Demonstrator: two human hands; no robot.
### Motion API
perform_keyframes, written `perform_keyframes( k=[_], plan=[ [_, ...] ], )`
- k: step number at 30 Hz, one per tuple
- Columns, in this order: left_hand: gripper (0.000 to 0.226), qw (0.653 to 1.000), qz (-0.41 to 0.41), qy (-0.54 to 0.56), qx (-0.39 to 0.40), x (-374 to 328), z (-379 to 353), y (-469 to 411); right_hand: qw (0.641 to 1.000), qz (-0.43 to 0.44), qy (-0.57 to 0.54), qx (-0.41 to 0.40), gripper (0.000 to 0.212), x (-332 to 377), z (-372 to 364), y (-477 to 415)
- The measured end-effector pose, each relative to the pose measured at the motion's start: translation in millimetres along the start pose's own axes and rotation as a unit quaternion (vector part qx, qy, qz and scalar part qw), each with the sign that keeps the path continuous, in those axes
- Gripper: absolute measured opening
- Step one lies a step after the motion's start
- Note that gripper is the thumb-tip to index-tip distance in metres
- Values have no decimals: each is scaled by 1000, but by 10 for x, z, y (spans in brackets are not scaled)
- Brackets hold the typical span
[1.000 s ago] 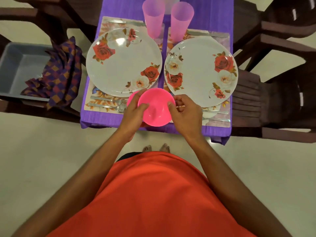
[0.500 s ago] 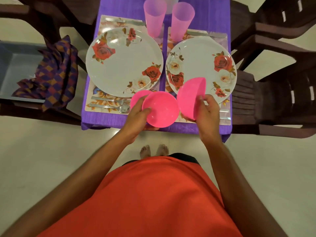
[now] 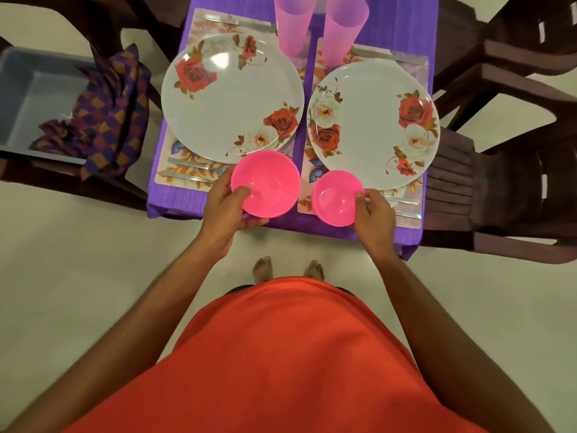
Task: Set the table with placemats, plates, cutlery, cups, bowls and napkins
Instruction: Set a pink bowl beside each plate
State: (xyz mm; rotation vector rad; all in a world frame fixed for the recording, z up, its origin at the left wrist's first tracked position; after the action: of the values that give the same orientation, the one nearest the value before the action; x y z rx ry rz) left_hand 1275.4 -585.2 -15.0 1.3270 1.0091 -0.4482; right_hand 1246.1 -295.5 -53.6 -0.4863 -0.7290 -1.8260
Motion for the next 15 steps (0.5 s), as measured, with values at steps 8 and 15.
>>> perform_keyframes(
  k=[8, 15],
  plan=[
    [53, 1000, 10, -3, 1, 154, -110, 102, 1000, -8, -3, 29, 32, 111, -183, -111],
    [50, 1000, 12, -15, 24, 182, -258, 144, 998, -36, -25, 47, 37, 90, -169, -67]
  ],
)
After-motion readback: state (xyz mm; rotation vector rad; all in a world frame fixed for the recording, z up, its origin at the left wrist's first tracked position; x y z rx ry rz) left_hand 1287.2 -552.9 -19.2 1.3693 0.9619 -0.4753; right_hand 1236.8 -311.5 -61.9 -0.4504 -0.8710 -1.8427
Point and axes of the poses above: each hand's wrist, its own y-axis away from the middle knuckle, its own z-axis out of the back of the hand, x = y × z, the point moved 7 cm from there along -y, towards the middle knuckle, and after that the axes turned 3 degrees about y, right-handed, at the moved point
